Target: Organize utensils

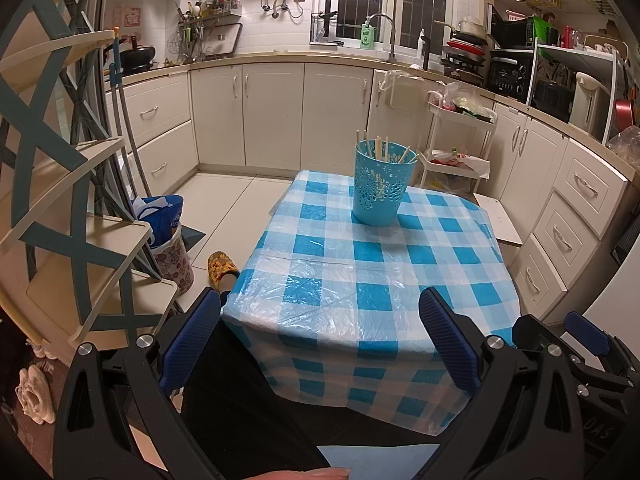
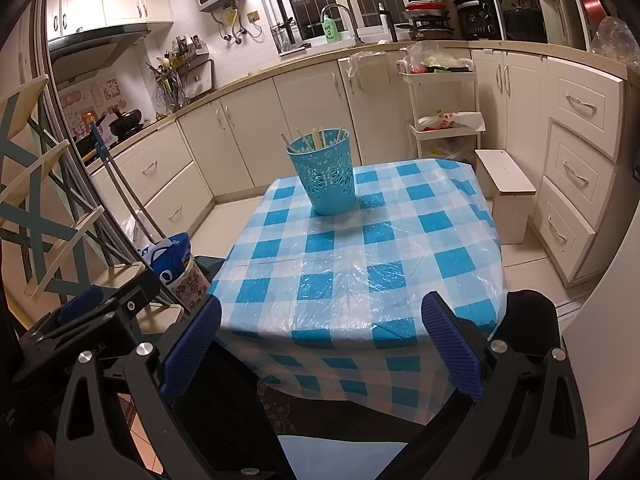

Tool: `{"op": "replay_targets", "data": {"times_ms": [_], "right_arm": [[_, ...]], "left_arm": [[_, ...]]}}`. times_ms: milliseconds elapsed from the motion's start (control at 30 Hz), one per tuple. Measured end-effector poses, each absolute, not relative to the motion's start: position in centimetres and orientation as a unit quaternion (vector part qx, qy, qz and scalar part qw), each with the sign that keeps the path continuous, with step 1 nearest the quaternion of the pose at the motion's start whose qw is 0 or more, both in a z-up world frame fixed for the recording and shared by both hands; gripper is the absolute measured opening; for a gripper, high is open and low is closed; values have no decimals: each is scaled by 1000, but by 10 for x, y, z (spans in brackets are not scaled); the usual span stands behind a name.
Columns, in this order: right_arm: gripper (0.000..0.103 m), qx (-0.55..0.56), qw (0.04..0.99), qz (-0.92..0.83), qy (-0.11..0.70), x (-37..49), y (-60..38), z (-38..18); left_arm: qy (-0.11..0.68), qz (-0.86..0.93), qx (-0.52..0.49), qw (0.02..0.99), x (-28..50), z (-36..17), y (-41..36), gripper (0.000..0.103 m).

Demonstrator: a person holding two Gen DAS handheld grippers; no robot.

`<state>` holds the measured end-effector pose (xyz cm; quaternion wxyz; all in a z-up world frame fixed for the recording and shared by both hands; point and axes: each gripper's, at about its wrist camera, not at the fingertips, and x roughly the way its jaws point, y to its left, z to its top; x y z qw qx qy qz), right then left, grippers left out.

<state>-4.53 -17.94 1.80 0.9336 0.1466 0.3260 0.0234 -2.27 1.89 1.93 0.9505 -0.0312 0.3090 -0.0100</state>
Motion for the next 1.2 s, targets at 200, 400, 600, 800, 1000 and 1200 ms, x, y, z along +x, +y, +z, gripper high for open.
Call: {"op": "replay_targets", "data": {"times_ms": [200, 400, 600, 800, 1000, 1200], "right_arm": [[96, 147, 933, 23, 327, -46, -179, 18], [96, 147, 933, 23, 326, -46, -179, 19], [96, 147, 933, 23, 327, -45, -179, 19], [96, 148, 933, 23, 328, -45, -180, 20], [96, 148, 932, 24, 331, -44, -180, 20], [96, 148, 932, 22, 329, -46, -179, 20]], "left_arm": [[309, -10, -31, 950, -23, 19, 19, 95], [309, -10, -31, 950, -23, 19, 19, 95], [310, -10, -31, 950, -24, 18, 20, 95], [310, -9, -31, 950, -24, 18, 19, 95], [311, -9, -31, 950, -23, 18, 20, 95], [308, 0, -37, 951, -27, 10, 31, 95]]}}
